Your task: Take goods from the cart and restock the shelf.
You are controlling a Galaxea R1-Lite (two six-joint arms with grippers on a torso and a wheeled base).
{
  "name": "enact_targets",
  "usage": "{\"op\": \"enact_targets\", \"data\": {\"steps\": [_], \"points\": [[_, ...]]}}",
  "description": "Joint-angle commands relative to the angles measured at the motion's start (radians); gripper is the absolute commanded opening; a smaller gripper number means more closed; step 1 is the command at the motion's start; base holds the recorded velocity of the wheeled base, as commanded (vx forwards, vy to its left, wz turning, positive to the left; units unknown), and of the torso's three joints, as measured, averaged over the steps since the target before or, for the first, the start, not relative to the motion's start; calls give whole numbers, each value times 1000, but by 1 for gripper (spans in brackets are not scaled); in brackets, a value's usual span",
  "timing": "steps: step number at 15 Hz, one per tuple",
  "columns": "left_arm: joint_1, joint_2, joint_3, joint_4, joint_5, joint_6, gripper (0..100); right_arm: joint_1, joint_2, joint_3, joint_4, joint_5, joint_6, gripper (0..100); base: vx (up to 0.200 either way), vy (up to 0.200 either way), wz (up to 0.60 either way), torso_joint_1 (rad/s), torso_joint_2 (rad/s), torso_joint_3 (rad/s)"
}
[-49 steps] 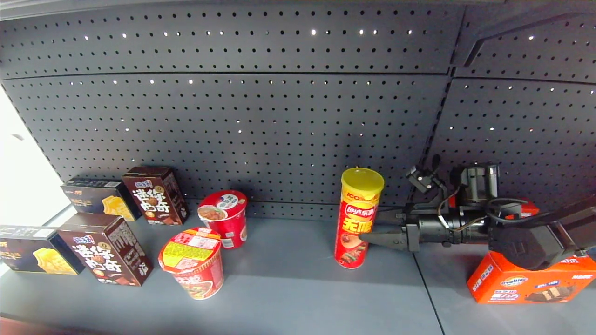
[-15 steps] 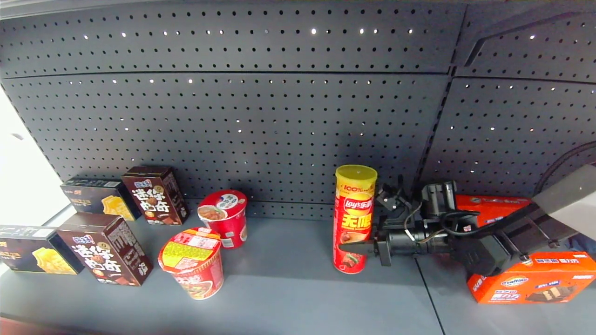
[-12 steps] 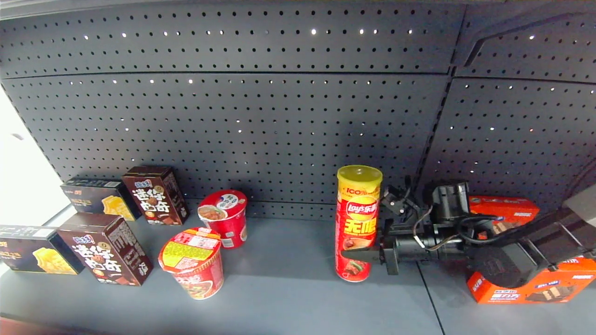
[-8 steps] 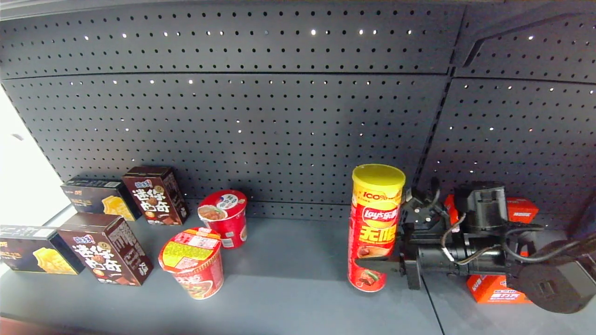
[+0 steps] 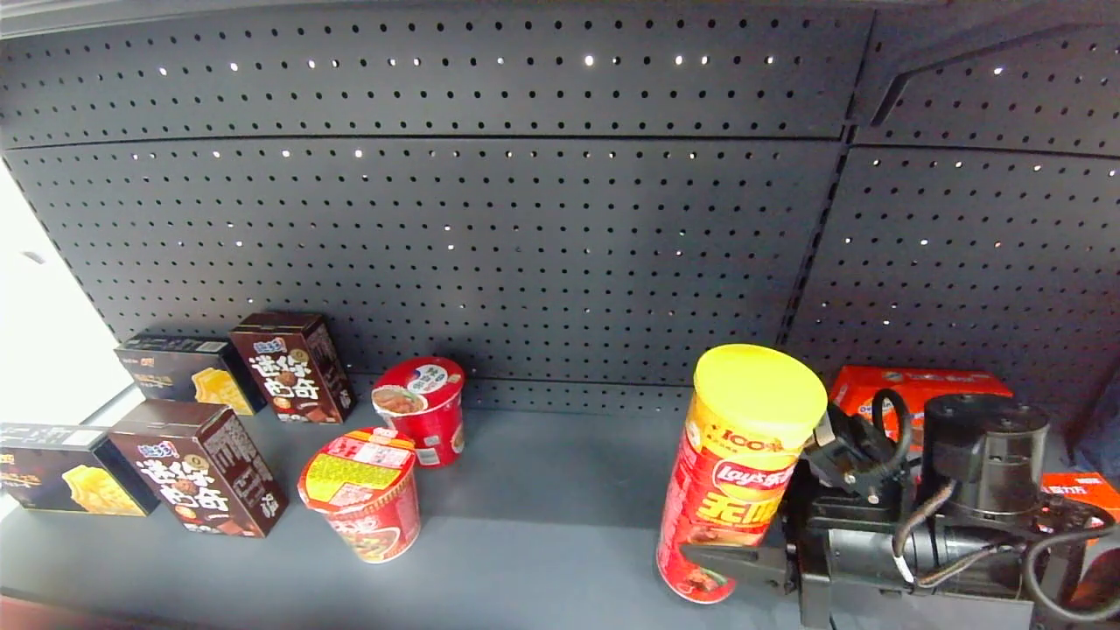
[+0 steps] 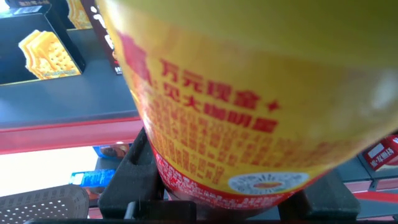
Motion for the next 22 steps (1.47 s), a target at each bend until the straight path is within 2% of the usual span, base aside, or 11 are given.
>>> {"op": "enact_targets", "data": {"steps": [1,5,22], "points": [[0,0,-6,-1,1,2,0,23,-23,85,-42,0,0,0,0,0,0,0,0,0],[0,1,-6,0,10,3,0,20,-10,168,-100,0,2,0,0,0,0,0,0,0],[0,0,28,0,9,3,0,23,171,70,-123,0,2,0,0,0,0,0,0,0]]}}
